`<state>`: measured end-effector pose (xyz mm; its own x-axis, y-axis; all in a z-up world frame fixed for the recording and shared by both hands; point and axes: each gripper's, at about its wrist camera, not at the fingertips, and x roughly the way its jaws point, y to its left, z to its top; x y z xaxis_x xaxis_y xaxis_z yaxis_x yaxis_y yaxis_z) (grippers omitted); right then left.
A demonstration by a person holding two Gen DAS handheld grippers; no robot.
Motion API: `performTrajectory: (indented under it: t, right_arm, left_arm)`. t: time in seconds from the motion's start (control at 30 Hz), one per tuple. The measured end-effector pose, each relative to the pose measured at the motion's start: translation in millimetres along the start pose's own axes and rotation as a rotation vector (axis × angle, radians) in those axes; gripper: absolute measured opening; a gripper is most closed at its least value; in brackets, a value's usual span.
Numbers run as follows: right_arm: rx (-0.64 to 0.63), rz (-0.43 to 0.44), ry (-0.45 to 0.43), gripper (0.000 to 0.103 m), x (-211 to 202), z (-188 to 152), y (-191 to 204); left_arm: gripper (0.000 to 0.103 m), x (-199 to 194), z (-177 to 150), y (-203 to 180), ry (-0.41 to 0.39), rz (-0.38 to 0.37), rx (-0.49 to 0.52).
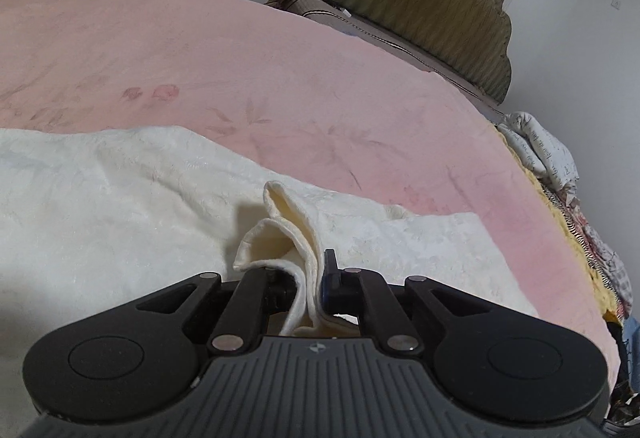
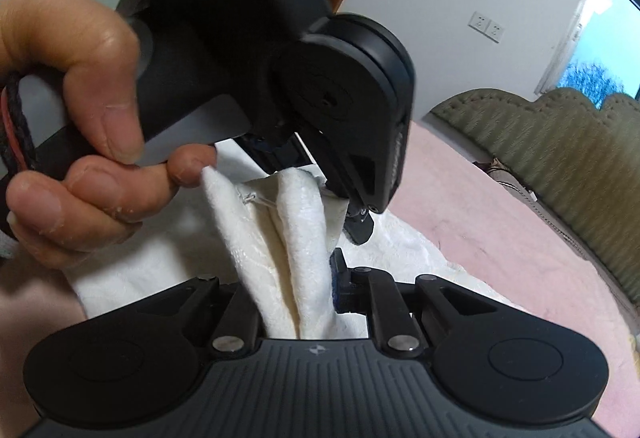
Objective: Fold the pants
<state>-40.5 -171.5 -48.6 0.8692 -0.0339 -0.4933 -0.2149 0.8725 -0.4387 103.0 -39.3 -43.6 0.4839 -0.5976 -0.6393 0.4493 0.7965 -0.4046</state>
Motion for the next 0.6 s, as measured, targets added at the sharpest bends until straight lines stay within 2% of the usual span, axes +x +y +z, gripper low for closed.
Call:
performTrajectory:
  t: [0.1,0.2,0.3,0.33,0.4,0.43,0.47,0.5,0.53,0.57,0.6]
  right_arm:
    - [-0.026,0.034,0.027,0.012,-10.9,2.3,0.0]
    - [0.013,0.154,0.076,0.013,-40.9,-2.9,-12.7]
    - [0.140,0.280,0.074,0.014,-77.9,-12.0,-46.6]
    - [0.203,0.293,0.061,0.014,-86.6,-16.3,-60.9]
    - [0.338,0.249,0.042,0.014,-99.6,-30.3,-85.1]
    - [0.394,0.210,0.073,0.014,-94.8,-38.3,-98.1]
    - [0.421,0.173,0.134,0.014,-88.4,-46.7,-104.2]
    - [0.419,0.147,0.222,0.014,-78.4,-55.6,-105.6]
    - [0.400,0.146,0.251,0.014,-75.1,-61.7,-103.8]
    - [0.401,0.143,0.236,0.014,-77.4,-61.6,-102.7]
    - [0.415,0.144,0.223,0.014,-80.9,-58.2,-102.7]
  left_arm:
    - [0.008,1.4,0.3,-5.4,-0.008,0.010,0.027]
    - [0.009,1.9,-1.2,-9.1,-0.013,0.020,0.054]
    - [0.010,1.6,-3.7,-13.7,-0.026,0.036,0.093]
    - [0.011,2.5,-3.9,-15.7,-0.026,0.045,0.110]
    - [0.016,2.4,-4.7,-18.9,-0.027,0.063,0.133]
    - [0.020,2.3,-4.8,-20.0,-0.027,0.078,0.143]
    - [0.021,1.1,-4.4,-20.3,-0.024,0.085,0.148]
    - [0.022,-0.7,-4.1,-20.0,-0.017,0.084,0.147]
    - [0.024,-3.4,-3.6,-19.2,-0.008,0.080,0.141]
    - [0.026,-7.0,-3.3,-17.8,-0.009,0.096,0.137]
    - [0.036,-11.0,-2.8,-17.2,-0.015,0.123,0.137]
